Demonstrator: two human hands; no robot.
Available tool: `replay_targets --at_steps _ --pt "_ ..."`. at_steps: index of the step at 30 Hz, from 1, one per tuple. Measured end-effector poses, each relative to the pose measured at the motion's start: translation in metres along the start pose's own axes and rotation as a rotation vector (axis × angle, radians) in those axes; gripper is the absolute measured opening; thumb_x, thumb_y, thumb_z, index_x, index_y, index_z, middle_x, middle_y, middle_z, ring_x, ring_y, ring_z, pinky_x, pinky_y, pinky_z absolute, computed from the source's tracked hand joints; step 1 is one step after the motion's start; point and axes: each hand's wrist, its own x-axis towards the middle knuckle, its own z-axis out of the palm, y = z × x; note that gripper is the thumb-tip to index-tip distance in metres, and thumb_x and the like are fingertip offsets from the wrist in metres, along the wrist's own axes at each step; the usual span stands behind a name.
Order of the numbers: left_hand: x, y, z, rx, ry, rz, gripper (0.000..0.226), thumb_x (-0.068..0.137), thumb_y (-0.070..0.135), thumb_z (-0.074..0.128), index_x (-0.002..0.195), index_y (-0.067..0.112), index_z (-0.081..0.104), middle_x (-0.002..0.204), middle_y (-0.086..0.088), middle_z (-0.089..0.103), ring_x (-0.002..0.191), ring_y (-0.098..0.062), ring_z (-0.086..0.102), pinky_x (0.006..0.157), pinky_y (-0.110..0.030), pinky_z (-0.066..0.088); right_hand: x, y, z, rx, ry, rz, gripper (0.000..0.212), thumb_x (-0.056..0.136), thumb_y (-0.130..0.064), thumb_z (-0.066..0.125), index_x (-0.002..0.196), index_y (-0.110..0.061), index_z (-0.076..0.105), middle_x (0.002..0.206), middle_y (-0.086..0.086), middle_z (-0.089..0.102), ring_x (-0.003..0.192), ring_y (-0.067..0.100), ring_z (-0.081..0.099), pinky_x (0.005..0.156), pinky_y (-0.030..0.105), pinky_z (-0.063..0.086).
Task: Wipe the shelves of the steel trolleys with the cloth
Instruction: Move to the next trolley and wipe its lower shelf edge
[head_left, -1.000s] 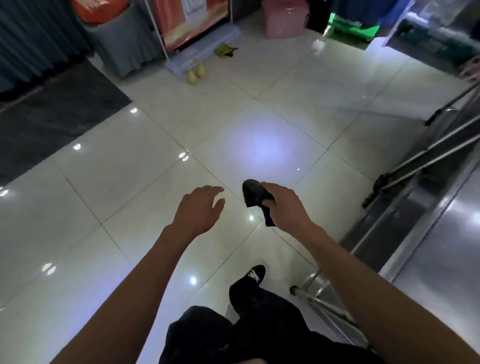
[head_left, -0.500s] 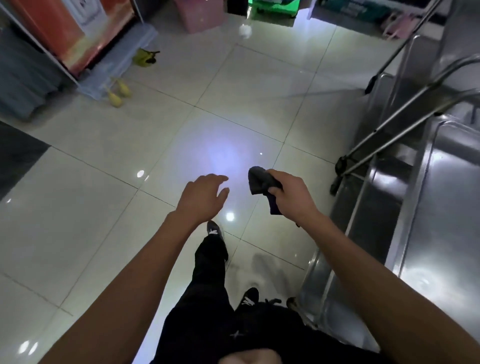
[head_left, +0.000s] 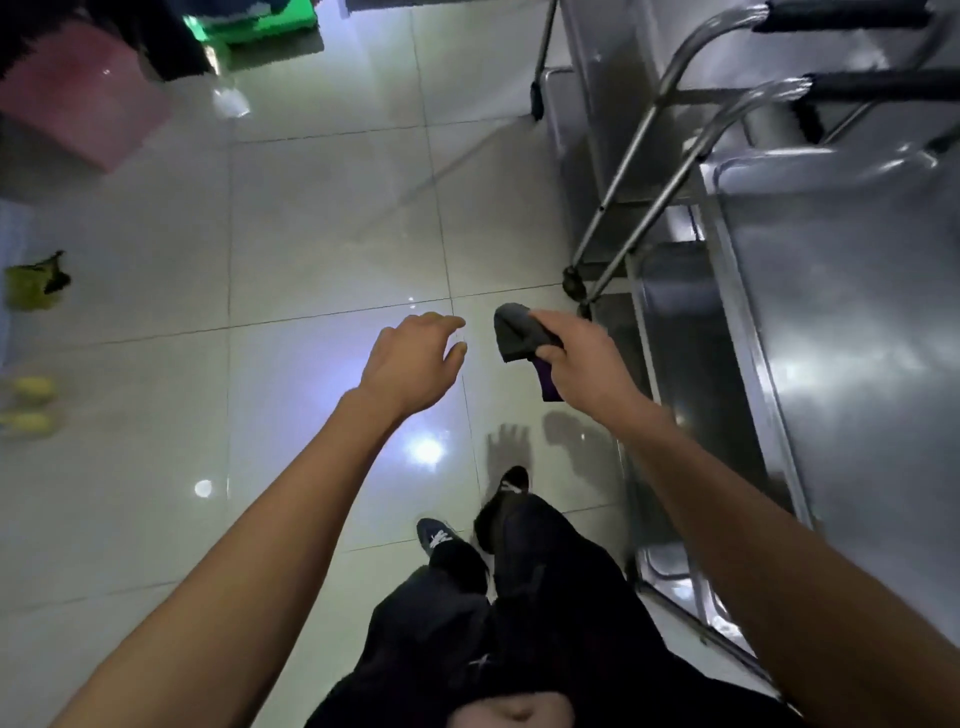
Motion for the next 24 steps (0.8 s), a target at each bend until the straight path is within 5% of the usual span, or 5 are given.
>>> replay_targets --at_steps 6,14,18,21,24 --pt "0.118 0.039 -0.010 0.093 -0.113 0.192 0.044 0.105 0.037 0.043 0.145 0.022 0.049 0.146 -0.006 0.054 0.131 -0.029 0.051 0.106 -0.045 0.043 0.046 0.064 -0.019 0.128 0.082 0.203 0.045 0.095 -0.005 0.055 0.139 -0.018 0.055 0.130 0.004 0.062 0.114 0.021 0.057 0.098 0.032 0.046" --pt "0.212 0.066 -0.006 0.220 -0.329 0.343 0.043 0.104 0.037 0.043 0.145 0.022 0.050 0.144 -0.004 0.055 0.130 -0.028 0.051 0.105 -0.044 0.043 0.078 0.116 -0.024 0.317 0.193 0.492 0.048 0.094 -0.001 0.057 0.139 -0.015 0.056 0.129 0.007 0.063 0.117 0.021 0.058 0.106 0.034 0.044" --pt "0.250 0.082 0.003 0.251 -0.407 0.450 0.043 0.104 0.037 0.044 0.145 0.023 0.050 0.145 -0.003 0.055 0.129 -0.027 0.052 0.104 -0.044 0.044 0.083 0.127 -0.021 0.490 0.263 0.645 0.044 0.097 -0.003 0.054 0.140 -0.015 0.055 0.129 0.004 0.060 0.121 0.021 0.056 0.096 0.014 0.041" --pt "0.285 0.091 0.016 0.269 -0.455 0.525 0.042 0.104 0.036 0.044 0.144 0.025 0.051 0.143 -0.001 0.056 0.128 -0.025 0.052 0.104 -0.044 0.043 0.093 0.137 -0.013 0.457 0.314 0.720 0.049 0.097 -0.007 0.057 0.144 -0.018 0.051 0.137 0.003 0.058 0.125 0.020 0.054 0.108 0.031 0.042" --pt "0.322 0.095 0.028 0.296 -0.513 0.620 0.041 0.102 0.033 0.045 0.142 0.024 0.053 0.136 -0.002 0.060 0.122 -0.025 0.055 0.101 -0.043 0.044 0.107 0.145 0.003 0.503 0.372 0.831 0.048 0.098 -0.009 0.057 0.144 -0.021 0.051 0.133 0.004 0.060 0.122 0.020 0.054 0.104 0.032 0.042"
